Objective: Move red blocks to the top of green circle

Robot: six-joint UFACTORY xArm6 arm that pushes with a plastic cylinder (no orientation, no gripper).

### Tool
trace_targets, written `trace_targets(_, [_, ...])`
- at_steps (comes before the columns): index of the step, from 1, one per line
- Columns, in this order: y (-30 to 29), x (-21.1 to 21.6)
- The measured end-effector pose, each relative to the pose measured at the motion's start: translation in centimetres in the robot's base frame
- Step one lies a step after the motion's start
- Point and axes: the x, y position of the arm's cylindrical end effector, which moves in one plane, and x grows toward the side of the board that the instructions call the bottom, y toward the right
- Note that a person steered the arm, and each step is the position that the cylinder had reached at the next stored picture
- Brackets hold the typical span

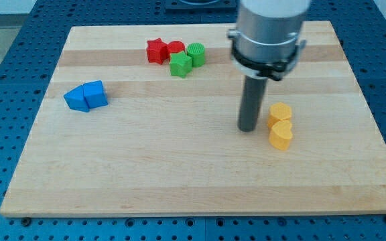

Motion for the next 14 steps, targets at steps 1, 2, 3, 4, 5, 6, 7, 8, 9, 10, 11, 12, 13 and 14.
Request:
trace_targets(1, [-0.4,-3.3])
trace_targets(2, [2.3,-6.0])
trace_targets(3, [3.8,-6.5])
trace_targets(4, [-0.5,-6.2])
trace_targets(5, [-6.4,-4.6])
trace_targets(6, [-12.6,-4.4])
trace_targets(7, [-16.6,-5.9])
trace_targets(8, [-16.6,-6.0])
trace_targets(9, [-16.9,-6.3])
trace_targets(10, [-18.6,-9.2])
trace_targets(11, [-21.1,-12.1])
trace_targets(12, [-23.1,-15.0])
trace_targets(13, [-23.2,-18.6])
trace_targets(14, [-21.7,-19.1])
